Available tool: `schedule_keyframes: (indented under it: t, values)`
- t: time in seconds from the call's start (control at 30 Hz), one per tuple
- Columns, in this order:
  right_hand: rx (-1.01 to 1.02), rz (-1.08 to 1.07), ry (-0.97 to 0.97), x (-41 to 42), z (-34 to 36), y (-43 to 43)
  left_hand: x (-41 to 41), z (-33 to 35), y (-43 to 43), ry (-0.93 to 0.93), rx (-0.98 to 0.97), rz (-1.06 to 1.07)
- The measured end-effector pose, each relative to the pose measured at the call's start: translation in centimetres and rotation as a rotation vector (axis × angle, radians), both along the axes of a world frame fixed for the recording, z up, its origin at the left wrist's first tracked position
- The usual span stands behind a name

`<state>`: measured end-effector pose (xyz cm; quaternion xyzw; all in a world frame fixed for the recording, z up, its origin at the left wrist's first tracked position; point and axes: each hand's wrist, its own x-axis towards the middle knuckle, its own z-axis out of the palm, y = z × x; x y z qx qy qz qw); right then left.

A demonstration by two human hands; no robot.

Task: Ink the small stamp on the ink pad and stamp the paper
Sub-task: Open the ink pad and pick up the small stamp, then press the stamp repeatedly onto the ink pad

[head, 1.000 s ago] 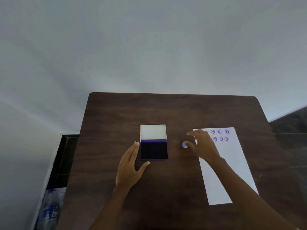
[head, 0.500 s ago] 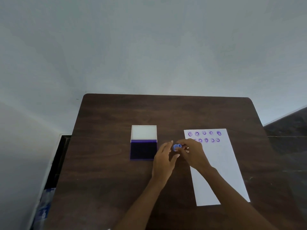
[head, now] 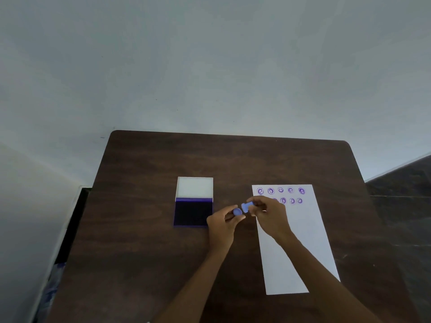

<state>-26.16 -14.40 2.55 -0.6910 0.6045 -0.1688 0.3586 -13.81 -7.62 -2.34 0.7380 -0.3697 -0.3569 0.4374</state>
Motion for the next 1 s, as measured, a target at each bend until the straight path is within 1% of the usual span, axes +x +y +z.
schedule_keyframes:
  t: [0.1, 0.27, 0.4, 0.5, 0.6, 0.63, 0.7, 0.77, 0.8, 0.87, 0.93, 1.0]
  values:
    - [-0.001, -0.013, 0.004, -0.5, -0.1, -0.4, 0.1, -0.4, -0.7, -0.040, -0.027, 0.040]
    - [-0.023, -0.063, 0.002, -1.3, 0.1, -0.1, -0.5, -0.7, -1.6, -0.232, 0.043, -0.009]
    - [-0.038, -0.083, -0.017, -1.5, 0.2, 0.4, -1.2, -0.8, -1.8, -0.245, 0.152, -0.040]
    - [-0.042, -0.092, -0.033, -1.4, 0.2, 0.7, -0.9, -0.7, -1.6, -0.277, 0.159, -0.106]
    - [-0.043, -0.094, -0.037, -0.8, 0.2, 0.9, 0.5, -0.1, -0.1, -0.323, 0.066, -0.202]
    - [-0.043, -0.094, -0.043, -0.5, 0.2, 1.0, 1.4, 0.2, 0.8, -0.359, 0.006, -0.202]
    - [-0.043, -0.084, -0.060, 0.1, 0.2, 1.3, 3.9, 0.3, 2.8, -0.503, -0.100, -0.140]
    - [-0.027, -0.043, -0.072, 1.3, 0.0, 1.7, 7.2, -0.4, 4.8, -0.624, -0.122, -0.041]
    - [-0.014, -0.005, -0.070, 2.1, -0.1, 1.9, 8.8, -0.8, 5.7, -0.645, -0.079, 0.002]
    - [0.004, 0.096, -0.051, 4.1, -0.4, 2.3, 11.4, -1.6, 7.1, -0.622, 0.048, 0.051]
    - [0.003, 0.229, -0.002, 6.4, -0.7, 2.6, 12.9, -2.3, 7.9, -0.599, 0.113, 0.027]
    - [-0.020, 0.350, 0.059, 8.6, -1.2, 2.6, 13.7, -2.8, 8.1, -0.620, 0.111, -0.044]
